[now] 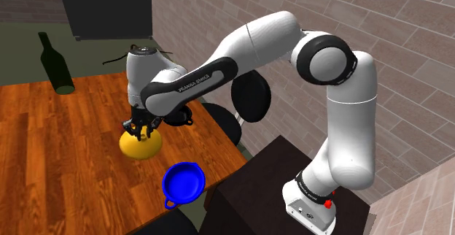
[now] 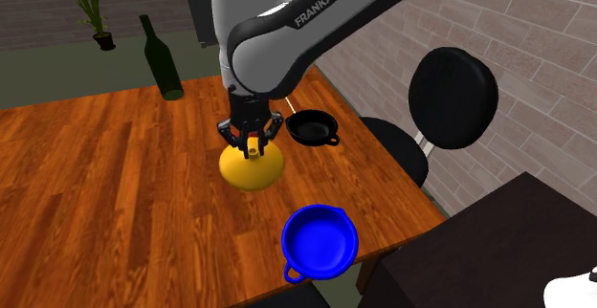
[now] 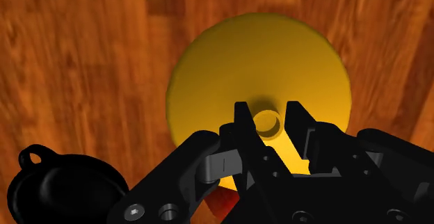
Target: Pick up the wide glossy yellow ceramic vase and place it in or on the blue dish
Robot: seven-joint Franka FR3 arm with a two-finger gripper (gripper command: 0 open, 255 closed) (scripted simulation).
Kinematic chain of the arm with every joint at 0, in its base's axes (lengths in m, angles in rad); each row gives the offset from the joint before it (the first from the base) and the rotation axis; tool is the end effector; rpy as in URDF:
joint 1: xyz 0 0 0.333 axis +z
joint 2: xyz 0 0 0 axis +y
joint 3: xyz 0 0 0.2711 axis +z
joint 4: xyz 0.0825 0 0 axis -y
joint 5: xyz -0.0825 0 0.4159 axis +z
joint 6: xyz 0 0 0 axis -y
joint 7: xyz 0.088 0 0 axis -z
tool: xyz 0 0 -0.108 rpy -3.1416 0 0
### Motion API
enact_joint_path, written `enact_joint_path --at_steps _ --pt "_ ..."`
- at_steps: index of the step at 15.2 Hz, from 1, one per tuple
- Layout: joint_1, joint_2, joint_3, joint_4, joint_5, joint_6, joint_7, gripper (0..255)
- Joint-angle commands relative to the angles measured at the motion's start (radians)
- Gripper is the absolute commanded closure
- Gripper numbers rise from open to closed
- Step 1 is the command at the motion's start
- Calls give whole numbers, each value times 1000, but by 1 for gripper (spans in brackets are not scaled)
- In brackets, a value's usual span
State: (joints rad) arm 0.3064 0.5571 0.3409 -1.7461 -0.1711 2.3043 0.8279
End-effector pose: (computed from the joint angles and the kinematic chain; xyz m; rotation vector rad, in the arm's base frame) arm 0.5430 0.3920 0.2138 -3.0749 0.1834 0.0060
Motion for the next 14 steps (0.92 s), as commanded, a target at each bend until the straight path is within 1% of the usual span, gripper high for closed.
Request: enact_joint_path --at_steps 1,5,8,11,14 --pt "-15 -77 14 -112 15 37 5 255" --pt "-42 -228 48 -315 62 96 3 255" --pt "-58 -342 75 -452 112 128 -11 255" --pt "-67 -460 102 -580 180 148 -36 255" --pt "-61 -584 123 -699 263 154 -70 255"
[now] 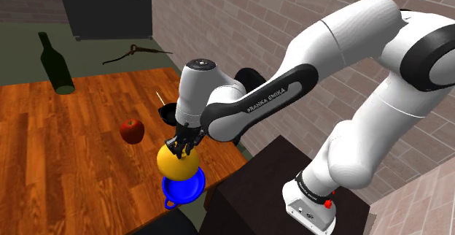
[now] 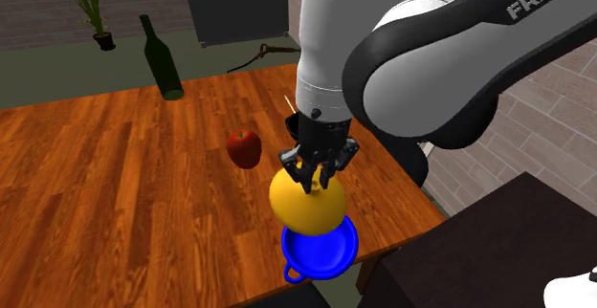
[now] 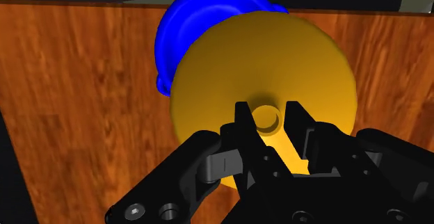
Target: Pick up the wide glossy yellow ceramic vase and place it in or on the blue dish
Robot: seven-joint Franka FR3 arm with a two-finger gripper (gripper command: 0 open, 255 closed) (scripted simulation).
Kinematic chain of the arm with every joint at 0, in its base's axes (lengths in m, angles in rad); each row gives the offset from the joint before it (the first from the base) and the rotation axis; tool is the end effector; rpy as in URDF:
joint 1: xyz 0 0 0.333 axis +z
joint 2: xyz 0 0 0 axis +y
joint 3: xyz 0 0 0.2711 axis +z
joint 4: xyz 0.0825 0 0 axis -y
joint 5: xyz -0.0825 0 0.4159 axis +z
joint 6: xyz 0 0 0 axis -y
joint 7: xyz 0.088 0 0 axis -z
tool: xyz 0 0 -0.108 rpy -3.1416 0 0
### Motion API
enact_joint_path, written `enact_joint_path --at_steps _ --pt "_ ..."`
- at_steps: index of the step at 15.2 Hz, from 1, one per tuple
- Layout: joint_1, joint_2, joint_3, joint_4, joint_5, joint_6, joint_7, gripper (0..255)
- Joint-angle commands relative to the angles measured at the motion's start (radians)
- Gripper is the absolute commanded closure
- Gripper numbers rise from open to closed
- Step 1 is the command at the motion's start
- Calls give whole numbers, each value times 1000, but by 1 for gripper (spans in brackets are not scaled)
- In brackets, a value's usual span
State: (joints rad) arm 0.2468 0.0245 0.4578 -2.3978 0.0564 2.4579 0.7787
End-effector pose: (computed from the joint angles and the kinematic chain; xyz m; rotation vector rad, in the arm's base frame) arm 0.3934 0.3357 0.2400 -3.0758 0.1809 0.0062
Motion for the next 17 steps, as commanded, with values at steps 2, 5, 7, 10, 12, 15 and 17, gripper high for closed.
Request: enact_joint_path --at_steps 2,5,7,10,12,15,17 --pt "8 -97 8 -87 67 -1 -34 255" --pt "7 -60 9 -98 47 45 -20 255" --pt "6 -34 10 -105 31 75 -10 255" --pt "5 7 9 -112 3 120 9 255" --pt "5 35 6 -116 -19 149 24 255" --pt "8 79 -1 -120 -55 192 48 255" --pt "12 109 -9 -121 -82 220 66 255"
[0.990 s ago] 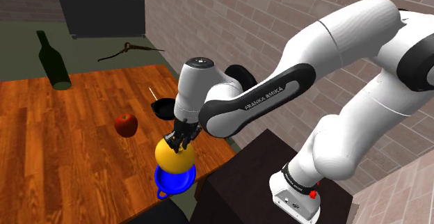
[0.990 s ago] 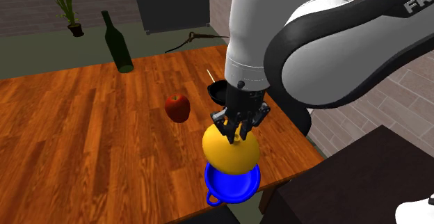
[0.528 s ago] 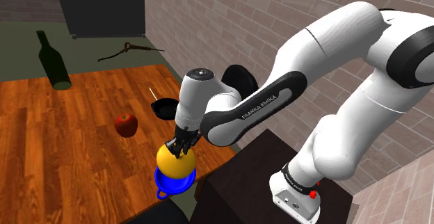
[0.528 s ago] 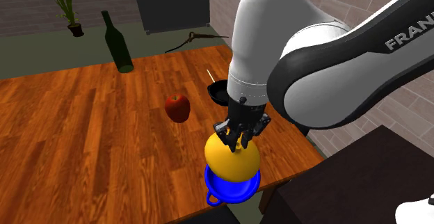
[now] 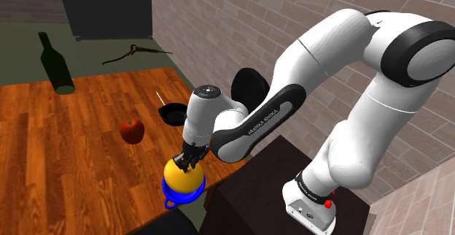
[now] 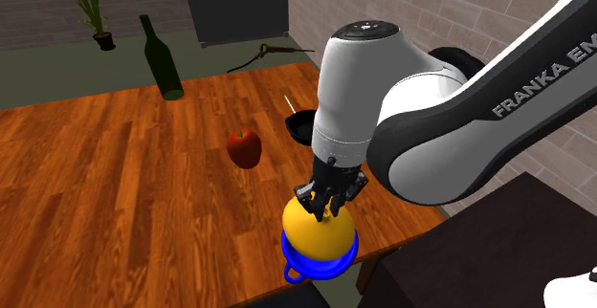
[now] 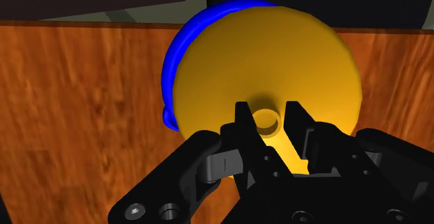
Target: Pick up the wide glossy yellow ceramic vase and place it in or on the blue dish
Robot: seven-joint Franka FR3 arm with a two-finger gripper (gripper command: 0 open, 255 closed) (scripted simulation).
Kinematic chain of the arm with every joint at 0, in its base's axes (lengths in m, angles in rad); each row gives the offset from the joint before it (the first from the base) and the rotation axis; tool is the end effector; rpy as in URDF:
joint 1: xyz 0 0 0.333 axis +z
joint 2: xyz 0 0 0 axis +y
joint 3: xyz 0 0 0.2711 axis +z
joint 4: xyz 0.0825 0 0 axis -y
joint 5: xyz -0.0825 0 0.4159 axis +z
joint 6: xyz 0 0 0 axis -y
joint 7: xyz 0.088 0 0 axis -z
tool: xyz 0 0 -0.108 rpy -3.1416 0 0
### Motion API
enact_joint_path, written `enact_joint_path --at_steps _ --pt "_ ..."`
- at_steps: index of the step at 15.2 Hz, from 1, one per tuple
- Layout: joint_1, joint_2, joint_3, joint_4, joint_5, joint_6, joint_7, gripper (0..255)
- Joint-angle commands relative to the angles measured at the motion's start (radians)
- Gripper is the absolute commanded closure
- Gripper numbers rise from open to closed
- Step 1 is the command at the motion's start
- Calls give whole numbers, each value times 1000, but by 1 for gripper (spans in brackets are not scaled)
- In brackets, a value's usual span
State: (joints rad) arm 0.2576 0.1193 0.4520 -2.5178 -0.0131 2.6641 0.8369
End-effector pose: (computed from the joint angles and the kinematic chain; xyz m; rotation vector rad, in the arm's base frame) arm 0.3594 0.3187 0.1685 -3.0760 0.1841 0.0059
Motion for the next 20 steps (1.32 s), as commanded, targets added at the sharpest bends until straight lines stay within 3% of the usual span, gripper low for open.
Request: enact_joint_path --at_steps 1,6,14,15,20 --pt "4 29 -9 -1 -26 28 18 255" --pt "31 120 -50 4 -113 106 77 255" --pt "32 120 -52 4 -112 106 76 255" --pt "32 119 -52 4 -112 106 76 0" --pt "32 119 -52 4 -112 106 76 0"
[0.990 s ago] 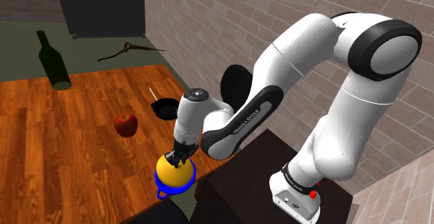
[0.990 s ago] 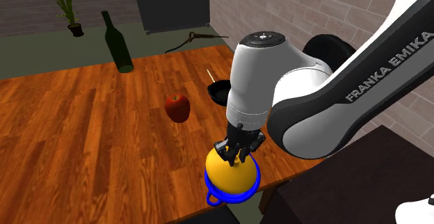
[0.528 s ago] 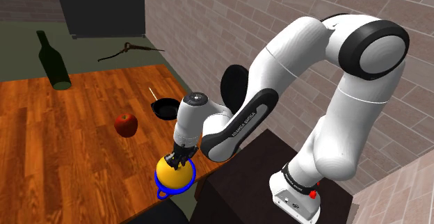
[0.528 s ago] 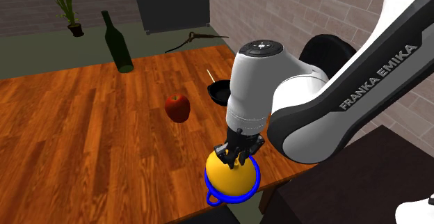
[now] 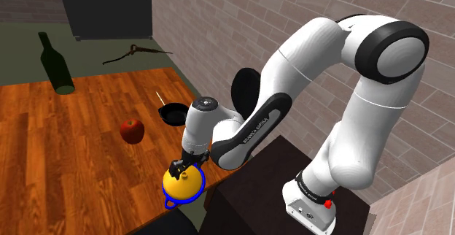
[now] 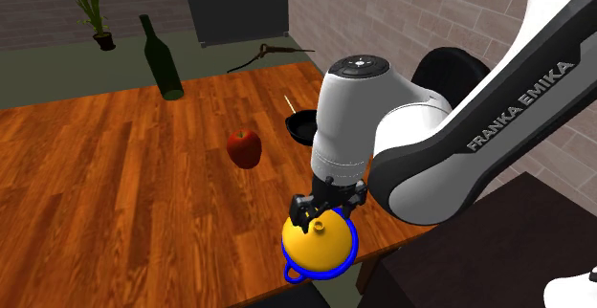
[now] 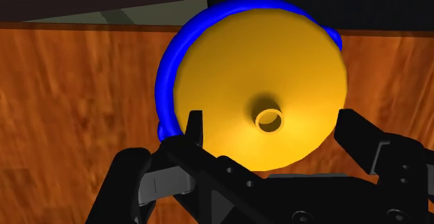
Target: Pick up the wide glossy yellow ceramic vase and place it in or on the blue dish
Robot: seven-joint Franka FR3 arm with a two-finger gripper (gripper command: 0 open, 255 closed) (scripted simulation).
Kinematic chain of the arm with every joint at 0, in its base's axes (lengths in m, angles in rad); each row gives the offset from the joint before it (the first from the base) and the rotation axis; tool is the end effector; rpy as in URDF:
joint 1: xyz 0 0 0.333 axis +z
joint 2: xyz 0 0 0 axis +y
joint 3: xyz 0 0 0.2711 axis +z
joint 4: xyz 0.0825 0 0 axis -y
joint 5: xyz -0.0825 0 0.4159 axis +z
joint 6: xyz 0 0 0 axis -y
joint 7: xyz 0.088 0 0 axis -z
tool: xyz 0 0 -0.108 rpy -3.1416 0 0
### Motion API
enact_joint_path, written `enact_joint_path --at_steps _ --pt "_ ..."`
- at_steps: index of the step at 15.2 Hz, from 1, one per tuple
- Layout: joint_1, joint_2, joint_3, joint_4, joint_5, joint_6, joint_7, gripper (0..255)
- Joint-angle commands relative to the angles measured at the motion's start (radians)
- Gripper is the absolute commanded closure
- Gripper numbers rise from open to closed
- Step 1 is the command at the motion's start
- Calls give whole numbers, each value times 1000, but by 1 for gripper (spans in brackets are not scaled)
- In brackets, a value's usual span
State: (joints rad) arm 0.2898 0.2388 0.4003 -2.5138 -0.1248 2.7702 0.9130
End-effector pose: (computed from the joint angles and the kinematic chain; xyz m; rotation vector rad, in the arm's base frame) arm 0.3515 0.3156 0.1267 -3.0754 0.1838 0.0051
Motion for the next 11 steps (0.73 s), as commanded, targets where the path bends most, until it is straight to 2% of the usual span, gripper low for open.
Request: enact_joint_path --at_steps 1,4,11 --pt "-17 -40 23 -5 36 -32 -26 0" --pt "-50 -149 68 -10 136 -127 -98 0" --pt "-47 -149 64 -10 137 -127 -99 0"
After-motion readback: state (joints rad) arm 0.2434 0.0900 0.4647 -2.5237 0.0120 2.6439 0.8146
